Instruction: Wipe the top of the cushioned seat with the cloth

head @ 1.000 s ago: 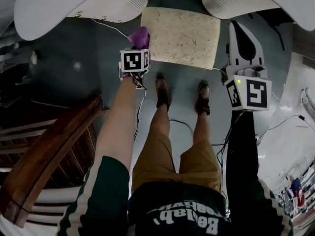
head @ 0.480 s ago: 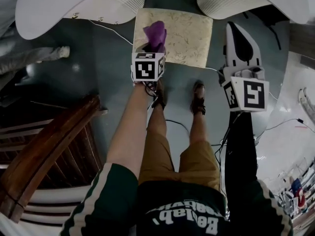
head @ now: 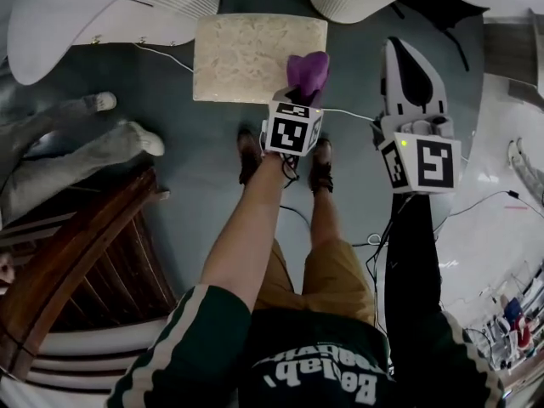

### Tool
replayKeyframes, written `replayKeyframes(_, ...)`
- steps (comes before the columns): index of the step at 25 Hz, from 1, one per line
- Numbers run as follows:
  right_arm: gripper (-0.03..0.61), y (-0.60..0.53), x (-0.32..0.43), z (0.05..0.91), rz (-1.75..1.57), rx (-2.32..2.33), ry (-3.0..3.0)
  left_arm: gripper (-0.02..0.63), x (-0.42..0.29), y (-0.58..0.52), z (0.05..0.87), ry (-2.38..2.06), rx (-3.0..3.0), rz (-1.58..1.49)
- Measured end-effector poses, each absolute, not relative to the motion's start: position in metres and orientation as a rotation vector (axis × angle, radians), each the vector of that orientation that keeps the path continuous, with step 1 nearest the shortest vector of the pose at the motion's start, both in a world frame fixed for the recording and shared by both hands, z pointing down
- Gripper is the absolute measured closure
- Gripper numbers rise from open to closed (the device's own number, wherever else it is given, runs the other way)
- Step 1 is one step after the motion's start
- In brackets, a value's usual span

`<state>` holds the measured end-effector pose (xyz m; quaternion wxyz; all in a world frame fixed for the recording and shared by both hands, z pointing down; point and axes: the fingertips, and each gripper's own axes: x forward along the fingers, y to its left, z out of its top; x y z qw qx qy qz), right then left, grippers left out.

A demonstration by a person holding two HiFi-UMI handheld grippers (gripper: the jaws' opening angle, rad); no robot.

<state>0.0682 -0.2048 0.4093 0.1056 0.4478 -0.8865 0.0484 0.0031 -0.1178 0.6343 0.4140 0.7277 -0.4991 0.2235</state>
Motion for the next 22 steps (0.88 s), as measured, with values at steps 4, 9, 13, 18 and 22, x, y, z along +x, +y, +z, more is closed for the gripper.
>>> replayKeyframes(4,0.571,-0.208,0.086,0.410,0.150,1.307,-2.615,0.520,0.029,-0.104,0.655,-1.214,1.787,0.589)
replayKeyframes(9,0.571,-0.214,0.094,0.414,0.151,1.267,-2.624,0.520,0.035,-0.101,0.672,-1.216,1.737,0.610)
replayKeyframes(13,0.571,-0.217,0.097,0.419,0.162,1.243,-2.628,0.520,0.034,-0.103,0.679,-1.229,1.714,0.613)
replayKeyframes(18,0.571,-0.226,0.099,0.419,0.166,1.219,-2.632,0.520,0.032,-0.105,0.682,-1.240,1.689,0.616)
replayKeyframes(22,0.571,-0.232,0.095,0.419,0.161,1.205,-2.637,0.520,0.029,-0.103,0.684,-1.240,1.676,0.617)
